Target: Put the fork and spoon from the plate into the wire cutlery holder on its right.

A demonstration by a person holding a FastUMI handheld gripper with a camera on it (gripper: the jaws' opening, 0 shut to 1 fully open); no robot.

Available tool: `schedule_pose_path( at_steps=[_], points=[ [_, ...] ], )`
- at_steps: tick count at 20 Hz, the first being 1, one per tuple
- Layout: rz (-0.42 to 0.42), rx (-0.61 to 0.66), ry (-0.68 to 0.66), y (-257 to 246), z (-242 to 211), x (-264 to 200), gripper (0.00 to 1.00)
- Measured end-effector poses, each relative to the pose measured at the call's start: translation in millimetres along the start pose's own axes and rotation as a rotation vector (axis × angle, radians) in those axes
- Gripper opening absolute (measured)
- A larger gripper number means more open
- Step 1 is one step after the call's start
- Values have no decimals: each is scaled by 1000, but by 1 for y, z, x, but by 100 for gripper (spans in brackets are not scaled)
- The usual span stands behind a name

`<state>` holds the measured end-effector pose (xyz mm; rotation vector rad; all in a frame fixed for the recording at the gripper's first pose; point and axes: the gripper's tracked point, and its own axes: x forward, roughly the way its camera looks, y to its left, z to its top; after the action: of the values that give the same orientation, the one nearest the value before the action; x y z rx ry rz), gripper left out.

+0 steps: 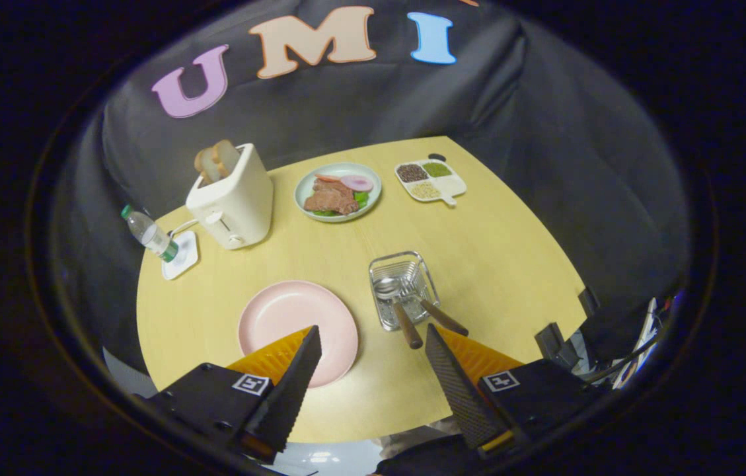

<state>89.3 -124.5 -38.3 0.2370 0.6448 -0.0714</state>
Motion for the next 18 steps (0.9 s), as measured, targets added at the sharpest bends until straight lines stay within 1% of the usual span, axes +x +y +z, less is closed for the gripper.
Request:
schedule_pose_path(
  at_steps=[3, 5, 8, 10, 11, 13, 16, 18],
  points=[
    [34, -63, -192, 4, 25, -13, 100],
    [93, -92, -333, 15, 45, -27, 100],
    [194, -83, -549, 32, 80, -65, 100],
    [234, -97, -683, 33, 96, -101, 100],
    [248, -107, -733, 35, 101, -111, 100],
    [263, -127, -808, 41, 105, -123, 100],
    [268, -158, -870, 42, 100, -133, 99],
    [235, -163, -879, 33, 95, -130, 99]
  ],
)
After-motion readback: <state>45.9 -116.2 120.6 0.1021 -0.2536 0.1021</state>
